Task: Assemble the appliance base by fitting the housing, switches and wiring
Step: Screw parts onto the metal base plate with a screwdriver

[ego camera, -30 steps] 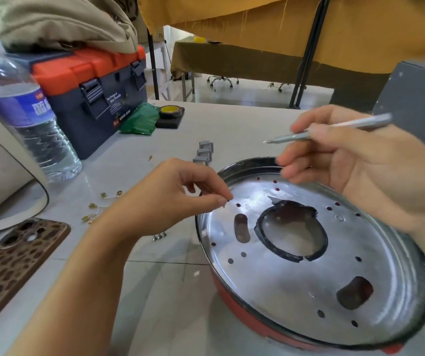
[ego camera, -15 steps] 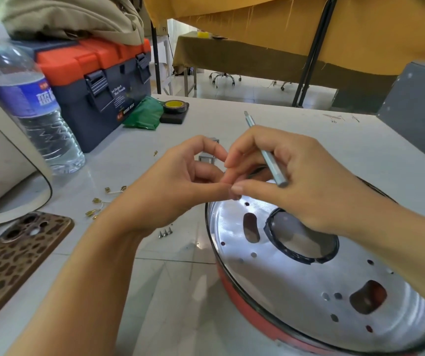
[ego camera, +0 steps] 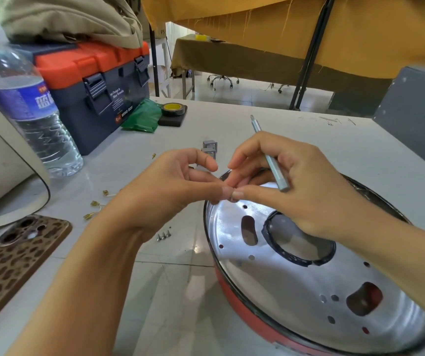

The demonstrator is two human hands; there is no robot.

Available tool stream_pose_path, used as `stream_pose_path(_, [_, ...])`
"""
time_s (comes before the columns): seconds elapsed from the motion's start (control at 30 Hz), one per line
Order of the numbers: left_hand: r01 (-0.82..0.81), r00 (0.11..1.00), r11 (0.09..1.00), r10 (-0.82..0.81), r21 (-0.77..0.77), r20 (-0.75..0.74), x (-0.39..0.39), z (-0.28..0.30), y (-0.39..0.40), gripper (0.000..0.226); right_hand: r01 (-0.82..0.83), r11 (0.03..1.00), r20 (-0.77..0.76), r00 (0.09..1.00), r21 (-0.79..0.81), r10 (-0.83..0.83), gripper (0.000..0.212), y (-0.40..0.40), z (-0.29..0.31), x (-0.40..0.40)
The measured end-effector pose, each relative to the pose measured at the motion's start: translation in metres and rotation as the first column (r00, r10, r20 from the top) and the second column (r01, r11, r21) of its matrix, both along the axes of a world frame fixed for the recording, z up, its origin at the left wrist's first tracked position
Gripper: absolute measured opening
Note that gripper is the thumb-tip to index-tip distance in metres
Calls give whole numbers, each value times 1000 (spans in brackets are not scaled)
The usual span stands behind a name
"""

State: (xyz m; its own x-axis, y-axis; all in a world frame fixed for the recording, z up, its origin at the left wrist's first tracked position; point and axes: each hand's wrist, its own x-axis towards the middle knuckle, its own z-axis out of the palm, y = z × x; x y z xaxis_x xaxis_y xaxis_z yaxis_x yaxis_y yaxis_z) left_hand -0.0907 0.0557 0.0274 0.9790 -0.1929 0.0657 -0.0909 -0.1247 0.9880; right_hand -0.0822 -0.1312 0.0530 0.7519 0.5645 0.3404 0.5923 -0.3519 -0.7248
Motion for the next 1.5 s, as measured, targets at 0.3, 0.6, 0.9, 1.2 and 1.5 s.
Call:
stream_pose_path(0.3, [-21, 1000, 996, 20, -81, -12, -2, 3, -4, 38, 32, 998, 64, 997, 53, -36, 22, -1, 0, -1])
stream_pose_path(0.6, [-237, 969, 917, 248, 322, 5, 4, -8, 1, 27, 26, 996, -3, 1000, -85, -26, 25, -6, -5, -1])
stream_pose_path(0.9, [-131, 986, 945, 155, 299, -58, 9, -14, -2, 21, -42, 984, -98, 995, -172, 25, 27, -4, -12, 3])
stream_pose_path(1.2, [-109, 991, 952, 127, 288, -43, 10, -15, 0, 15, -134, 969, -140, 984, -207, 107, 28, 4, -17, 1])
stream_pose_path(1.5, [-68, 991, 965, 95, 254, -94, 9, -14, 1, 20, -166, 953, -125, 982, -252, 138, 26, 10, -21, -3])
